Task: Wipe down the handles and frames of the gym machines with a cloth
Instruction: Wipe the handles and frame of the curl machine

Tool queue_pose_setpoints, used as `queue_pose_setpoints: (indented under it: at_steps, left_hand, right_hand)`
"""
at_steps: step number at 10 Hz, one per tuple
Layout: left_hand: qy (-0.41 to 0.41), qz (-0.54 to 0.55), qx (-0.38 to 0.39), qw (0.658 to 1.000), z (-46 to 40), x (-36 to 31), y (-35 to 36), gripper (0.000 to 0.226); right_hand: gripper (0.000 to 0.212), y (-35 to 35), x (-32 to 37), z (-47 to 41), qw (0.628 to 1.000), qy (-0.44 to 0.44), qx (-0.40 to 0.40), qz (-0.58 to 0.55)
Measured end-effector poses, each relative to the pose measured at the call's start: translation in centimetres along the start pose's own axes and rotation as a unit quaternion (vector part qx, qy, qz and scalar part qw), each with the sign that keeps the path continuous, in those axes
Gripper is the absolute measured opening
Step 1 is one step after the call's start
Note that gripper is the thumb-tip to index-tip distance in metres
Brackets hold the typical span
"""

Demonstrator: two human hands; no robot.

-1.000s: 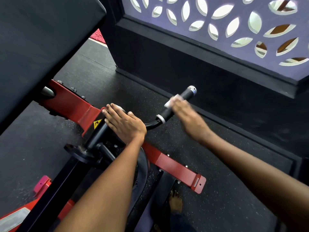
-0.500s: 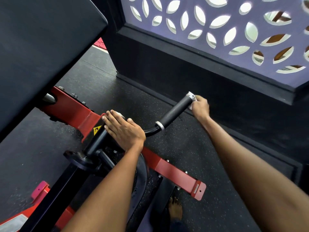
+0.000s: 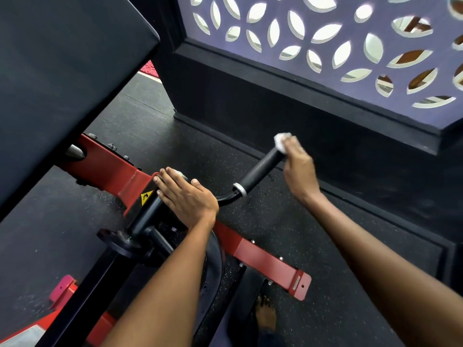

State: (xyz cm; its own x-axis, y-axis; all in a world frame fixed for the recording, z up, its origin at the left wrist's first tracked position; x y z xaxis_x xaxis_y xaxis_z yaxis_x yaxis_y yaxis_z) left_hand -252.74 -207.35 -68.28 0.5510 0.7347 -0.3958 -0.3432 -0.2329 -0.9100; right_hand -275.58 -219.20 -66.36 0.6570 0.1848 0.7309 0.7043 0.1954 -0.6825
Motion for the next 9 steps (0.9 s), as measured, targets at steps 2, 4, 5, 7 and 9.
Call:
queue_pose_setpoints:
  at_steps: [2,4,5,7,9]
  left_hand:
    - [0.001,-0.001,-0.001,1.0,-0.1,0.0,0.1,0.062]
    - [0.0,-0.003,-0.002,1.0,-0.1,0.2,0.0,0.062]
    - [0.002,-0.003,-0.004,1.0,-0.1,0.1,0.1,0.062]
    - [0.0,-0.001,-0.003,1.0,-0.1,0.2,0.1,0.062]
    - [0.004,0.002,-0.005,1.0,-0.2,0.2,0.3,0.062]
  right_hand:
    - [0.053,6.1,2.4,4.9,0.898,-0.309,0.175,0.261]
    - [0.026,2.1,2.4,-3.3,0.918,-0.035,0.224,0.325]
    - [0.027,4.6,5.0,-3.2,0.884,-0.002,0.353,0.306]
    - [0.041,5.9,4.8,5.8,0.926,-0.218,0.251,0.177]
    - [0.043,1.3,-3.5,8.5,0.977,0.185,-0.047,-0.098]
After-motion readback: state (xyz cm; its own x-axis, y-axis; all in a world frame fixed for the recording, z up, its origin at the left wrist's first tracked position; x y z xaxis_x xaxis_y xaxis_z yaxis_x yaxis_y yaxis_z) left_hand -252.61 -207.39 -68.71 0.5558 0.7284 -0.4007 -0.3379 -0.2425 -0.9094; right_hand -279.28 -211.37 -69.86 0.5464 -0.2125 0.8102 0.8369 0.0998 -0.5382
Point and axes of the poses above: each hand's wrist, its own z-axis away from the middle knuckle, its own y-axis out of the palm, x = y × z, the point moved 6 cm from there along -z, towards the middle knuckle, and after that the axes turned 11 degrees about x, right-handed, at the moved point
